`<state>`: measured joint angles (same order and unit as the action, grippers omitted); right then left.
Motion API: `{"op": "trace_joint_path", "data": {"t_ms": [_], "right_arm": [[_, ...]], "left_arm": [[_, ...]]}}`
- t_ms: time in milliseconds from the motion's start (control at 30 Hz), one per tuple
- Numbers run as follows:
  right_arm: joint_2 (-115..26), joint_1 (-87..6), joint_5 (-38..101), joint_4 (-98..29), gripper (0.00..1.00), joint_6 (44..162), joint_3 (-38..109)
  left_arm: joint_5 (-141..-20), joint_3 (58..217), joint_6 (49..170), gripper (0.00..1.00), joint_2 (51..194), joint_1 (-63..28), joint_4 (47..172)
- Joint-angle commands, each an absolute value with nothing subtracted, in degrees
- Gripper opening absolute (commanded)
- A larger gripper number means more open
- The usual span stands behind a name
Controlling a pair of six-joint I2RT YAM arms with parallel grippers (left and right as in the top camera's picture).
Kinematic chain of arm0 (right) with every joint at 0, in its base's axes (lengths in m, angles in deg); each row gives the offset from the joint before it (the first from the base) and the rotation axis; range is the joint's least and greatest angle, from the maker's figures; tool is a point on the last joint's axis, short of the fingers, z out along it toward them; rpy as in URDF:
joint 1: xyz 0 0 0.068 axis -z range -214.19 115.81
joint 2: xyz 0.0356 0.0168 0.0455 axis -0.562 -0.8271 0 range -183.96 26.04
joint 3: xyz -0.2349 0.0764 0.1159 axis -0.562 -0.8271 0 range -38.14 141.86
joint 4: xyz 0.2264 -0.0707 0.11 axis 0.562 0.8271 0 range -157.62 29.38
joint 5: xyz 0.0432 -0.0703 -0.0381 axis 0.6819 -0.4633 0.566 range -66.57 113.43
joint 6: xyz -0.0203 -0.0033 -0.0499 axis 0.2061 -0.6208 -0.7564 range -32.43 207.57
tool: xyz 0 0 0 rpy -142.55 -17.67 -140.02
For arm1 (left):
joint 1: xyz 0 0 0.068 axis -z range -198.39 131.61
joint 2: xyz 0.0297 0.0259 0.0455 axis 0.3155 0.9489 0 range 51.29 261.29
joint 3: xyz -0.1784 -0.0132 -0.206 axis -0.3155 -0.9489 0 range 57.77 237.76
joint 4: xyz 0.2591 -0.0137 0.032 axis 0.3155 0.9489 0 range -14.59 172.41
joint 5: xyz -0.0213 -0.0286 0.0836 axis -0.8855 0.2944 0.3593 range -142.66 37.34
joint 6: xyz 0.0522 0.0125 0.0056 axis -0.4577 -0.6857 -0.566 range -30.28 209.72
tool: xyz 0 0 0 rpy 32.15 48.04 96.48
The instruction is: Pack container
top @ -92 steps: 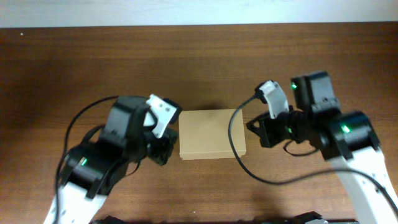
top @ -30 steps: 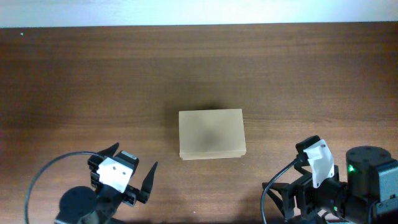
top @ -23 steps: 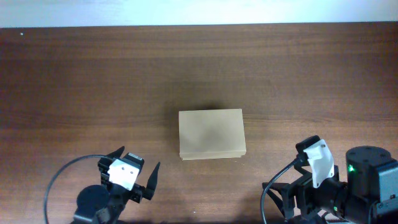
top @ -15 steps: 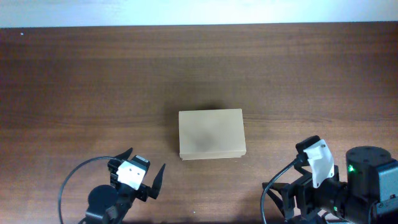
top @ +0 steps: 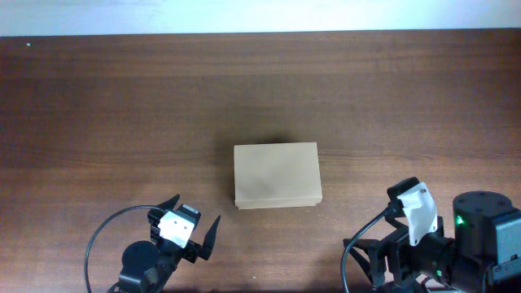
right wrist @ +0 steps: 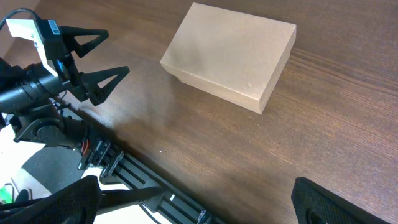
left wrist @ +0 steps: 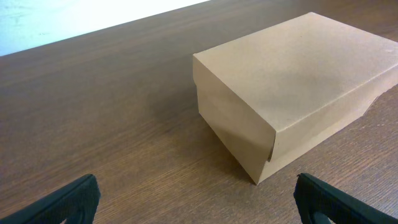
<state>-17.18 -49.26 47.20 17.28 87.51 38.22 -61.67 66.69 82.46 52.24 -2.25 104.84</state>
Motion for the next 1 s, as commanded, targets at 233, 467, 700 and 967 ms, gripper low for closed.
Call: {"op": "trace_joint_path", "data": {"t_ms": [233,467,700,967], "right_arm": [[-17.05,-49.55,46.72,17.24,0.99,87.43,38.81],[-17.05,-49.55,46.68,17.24,0.99,87.36,38.81],[-12.63,-49.55,35.48,9.52,0.99,84.28,34.75],[2.01,-49.55,33.39,-7.57,0.99,81.79,11.42]], "left_arm": [[-62.31,66.54,83.18,1.00,51.59,-2.43,104.56],[-62.31,66.54,83.18,1.00,51.59,-2.43,104.56],[-62.31,66.54,83.18,1.00,51.59,-2.43,104.56],[-62.31,66.54,83.18,0.99,51.59,-2.43,104.56]]}}
